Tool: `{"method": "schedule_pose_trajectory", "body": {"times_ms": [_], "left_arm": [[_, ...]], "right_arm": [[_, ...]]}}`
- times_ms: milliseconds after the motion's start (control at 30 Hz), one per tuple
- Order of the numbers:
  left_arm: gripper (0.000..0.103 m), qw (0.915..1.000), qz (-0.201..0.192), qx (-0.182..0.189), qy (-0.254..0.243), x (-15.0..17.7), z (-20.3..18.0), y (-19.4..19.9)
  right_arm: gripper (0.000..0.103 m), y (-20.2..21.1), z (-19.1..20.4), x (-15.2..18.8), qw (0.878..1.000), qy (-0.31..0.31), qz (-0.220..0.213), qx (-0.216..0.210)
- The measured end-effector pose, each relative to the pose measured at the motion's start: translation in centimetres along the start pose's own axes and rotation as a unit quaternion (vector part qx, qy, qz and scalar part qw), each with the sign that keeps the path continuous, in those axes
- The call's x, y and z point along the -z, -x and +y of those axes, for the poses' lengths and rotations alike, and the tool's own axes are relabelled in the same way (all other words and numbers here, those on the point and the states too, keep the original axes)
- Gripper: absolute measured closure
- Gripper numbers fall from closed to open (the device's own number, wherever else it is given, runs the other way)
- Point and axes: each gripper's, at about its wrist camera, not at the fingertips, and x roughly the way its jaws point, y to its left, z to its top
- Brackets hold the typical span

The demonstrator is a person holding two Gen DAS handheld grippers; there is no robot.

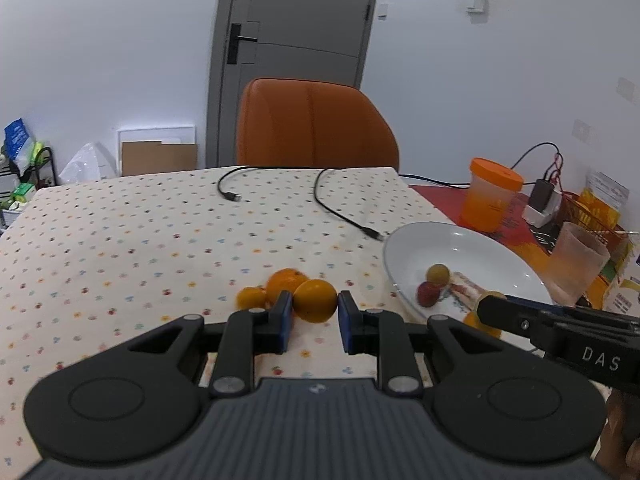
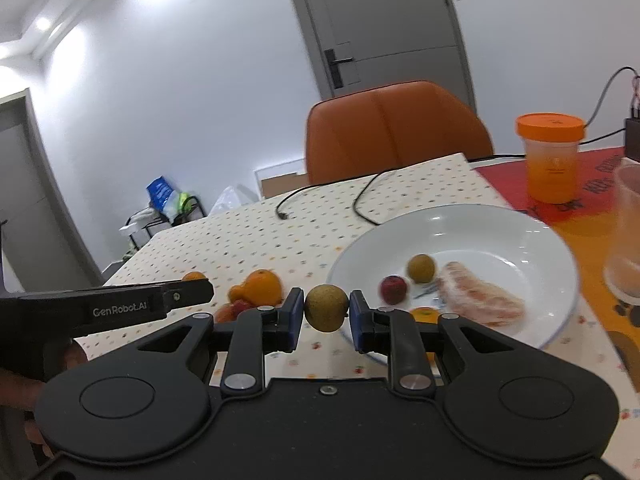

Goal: Organize fruits
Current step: 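Carry the tangerine and green-brown fruit over the white bowl and release both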

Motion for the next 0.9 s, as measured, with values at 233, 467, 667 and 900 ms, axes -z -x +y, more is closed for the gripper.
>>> {"method": "schedule_pose_trajectory", "body": {"times_ms": [233, 467, 667, 900], "left_arm": [[0.080, 0.9998, 0.002, 0.014, -0.013, -0.1, -1.8, -0.6], [0.080, 0.9992, 0.005, 0.029, -0.027, -0.1, -3.8, -1.3], [0.080, 0.9983, 0.005, 0.041, -0.040, -0.2, -5.3, -1.7], [0.080, 0.9969, -0.007, 0.052, -0.059, -1.1, -6.8, -1.7]], "right_arm": [[0.080, 1.1, -2.1, -0.1, 1.000, -0.016, -0.010, 0.022], [0.080, 1.9, -4.0, 0.0, 0.999, -0.029, -0.018, 0.040], [0.079, 2.6, -5.6, 0.3, 0.997, -0.041, -0.024, 0.057], [0.070, 3.3, -6.8, 0.5, 0.996, -0.057, -0.035, 0.066]]}}
